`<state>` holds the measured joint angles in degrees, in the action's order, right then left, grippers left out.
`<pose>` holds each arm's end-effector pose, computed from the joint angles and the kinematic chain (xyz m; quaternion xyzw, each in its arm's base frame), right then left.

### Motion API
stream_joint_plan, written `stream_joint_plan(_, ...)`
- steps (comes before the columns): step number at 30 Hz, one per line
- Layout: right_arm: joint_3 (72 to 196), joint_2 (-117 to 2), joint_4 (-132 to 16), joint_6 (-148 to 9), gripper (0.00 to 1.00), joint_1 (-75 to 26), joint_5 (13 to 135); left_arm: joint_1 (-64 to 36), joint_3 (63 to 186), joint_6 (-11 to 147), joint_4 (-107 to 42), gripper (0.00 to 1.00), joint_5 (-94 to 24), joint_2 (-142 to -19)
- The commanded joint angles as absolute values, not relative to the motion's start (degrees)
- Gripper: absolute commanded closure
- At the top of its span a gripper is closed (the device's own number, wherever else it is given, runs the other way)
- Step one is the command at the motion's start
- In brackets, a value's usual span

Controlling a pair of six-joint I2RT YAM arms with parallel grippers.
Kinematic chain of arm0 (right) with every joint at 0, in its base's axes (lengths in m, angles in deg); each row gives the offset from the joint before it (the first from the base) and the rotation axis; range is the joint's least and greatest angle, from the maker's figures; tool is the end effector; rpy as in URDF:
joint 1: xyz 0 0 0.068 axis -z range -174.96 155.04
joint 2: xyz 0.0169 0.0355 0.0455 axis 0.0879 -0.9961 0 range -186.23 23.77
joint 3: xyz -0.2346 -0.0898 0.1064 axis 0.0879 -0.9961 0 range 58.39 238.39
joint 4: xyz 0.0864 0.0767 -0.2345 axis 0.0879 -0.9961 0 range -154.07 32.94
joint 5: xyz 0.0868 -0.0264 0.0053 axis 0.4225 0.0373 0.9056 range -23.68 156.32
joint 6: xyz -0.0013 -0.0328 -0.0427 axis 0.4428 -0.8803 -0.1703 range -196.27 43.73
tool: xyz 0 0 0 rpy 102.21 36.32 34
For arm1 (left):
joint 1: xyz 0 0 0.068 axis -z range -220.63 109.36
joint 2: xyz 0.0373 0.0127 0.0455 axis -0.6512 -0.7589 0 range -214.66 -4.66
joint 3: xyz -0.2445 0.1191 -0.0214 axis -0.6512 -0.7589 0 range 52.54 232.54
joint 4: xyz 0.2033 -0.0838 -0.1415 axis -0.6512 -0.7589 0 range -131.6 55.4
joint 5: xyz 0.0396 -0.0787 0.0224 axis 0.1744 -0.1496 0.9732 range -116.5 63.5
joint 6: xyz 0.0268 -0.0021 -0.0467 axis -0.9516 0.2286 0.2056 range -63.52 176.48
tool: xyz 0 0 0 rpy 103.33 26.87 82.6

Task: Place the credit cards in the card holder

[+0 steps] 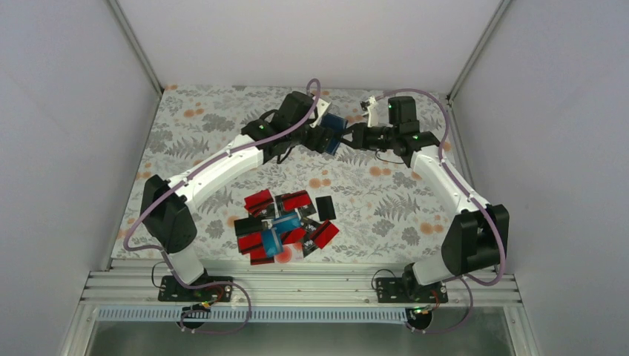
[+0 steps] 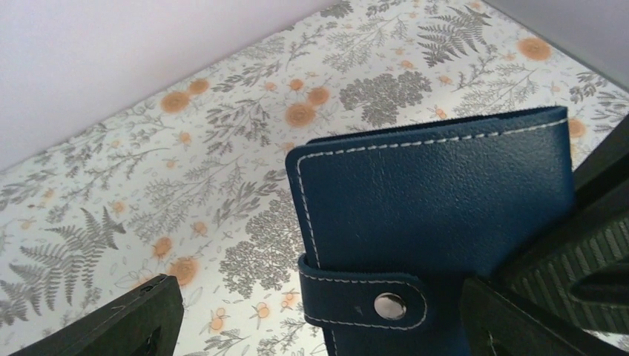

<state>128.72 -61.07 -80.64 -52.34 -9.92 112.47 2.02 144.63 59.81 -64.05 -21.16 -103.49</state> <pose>0.3083 0.1089 0.3123 -0.1063 0.8381 0.4663 0.2624 0.2959 -0.2682 0.3406 0.2799 0.8459 -0.1384 0.4323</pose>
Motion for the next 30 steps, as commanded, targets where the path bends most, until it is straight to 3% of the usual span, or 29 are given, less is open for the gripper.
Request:
stream_joint_plan(1,130.06,-60.87,-80.8,-52.96,0.96,-10.61,113.96,2.52,146.6,58.48,-66.28,0.08,-15.17,-104.92)
stream_joint_plan(30,131.99,-60.4,-80.49,-53.06,0.96,-10.61,115.8,2.51,148.21,61.04,-70.2,0.11,-8.7,-110.66)
